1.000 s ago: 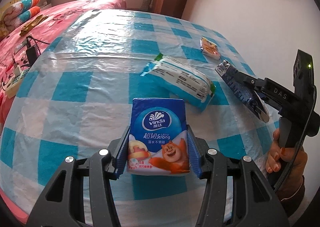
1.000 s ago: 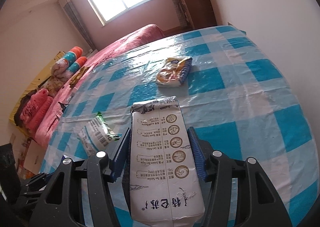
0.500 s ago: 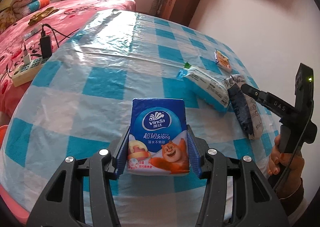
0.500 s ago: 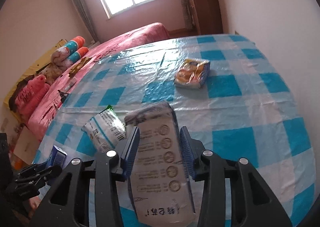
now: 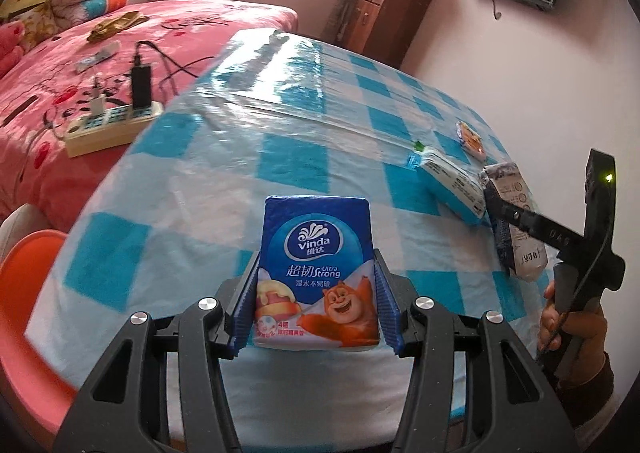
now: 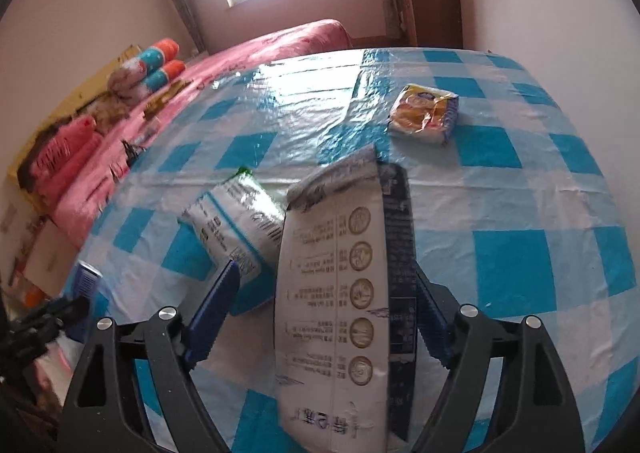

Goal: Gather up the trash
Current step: 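Hold the Vinda box in the left gripper while the right gripper grasps and lifts the white carton, then carry the Vinda box and white carton toward the orange bucket with both tools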

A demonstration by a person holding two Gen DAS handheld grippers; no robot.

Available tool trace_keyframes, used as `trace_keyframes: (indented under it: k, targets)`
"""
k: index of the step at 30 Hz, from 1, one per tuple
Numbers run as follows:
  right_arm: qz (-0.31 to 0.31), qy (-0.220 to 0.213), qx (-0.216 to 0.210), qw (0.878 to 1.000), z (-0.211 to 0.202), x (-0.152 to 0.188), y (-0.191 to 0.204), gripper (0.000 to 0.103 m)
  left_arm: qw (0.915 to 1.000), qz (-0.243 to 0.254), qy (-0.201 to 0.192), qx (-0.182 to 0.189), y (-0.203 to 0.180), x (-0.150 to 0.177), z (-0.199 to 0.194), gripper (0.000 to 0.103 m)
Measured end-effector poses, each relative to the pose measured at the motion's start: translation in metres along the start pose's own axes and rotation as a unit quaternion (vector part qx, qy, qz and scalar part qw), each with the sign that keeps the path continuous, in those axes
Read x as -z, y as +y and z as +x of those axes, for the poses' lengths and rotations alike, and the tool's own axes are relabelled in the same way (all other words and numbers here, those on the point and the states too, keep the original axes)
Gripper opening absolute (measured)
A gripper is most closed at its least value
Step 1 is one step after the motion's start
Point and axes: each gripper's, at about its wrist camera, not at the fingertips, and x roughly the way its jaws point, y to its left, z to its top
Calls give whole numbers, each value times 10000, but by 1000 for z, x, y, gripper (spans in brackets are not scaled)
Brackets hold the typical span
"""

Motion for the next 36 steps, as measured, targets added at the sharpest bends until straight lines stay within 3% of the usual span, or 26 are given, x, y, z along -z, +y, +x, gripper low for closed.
trace_keyframes:
  k: [10, 22, 30, 36]
  targets:
    - [7, 18, 119, 9999, 6, 1, 4, 82, 9987, -358, -109, -353, 43, 16, -28, 53]
    - [71, -4, 55, 10000, 5, 2, 1, 81, 9979, -418, -103, -493, 60, 28, -42, 53]
    - [125, -40, 140, 9998, 4, 2, -2, 68, 9981, -413, -107, -453, 61, 32, -42, 53]
    - [41, -20, 200, 9998, 5, 2, 1, 65, 9981, -500, -192, -311, 65, 30, -45, 53]
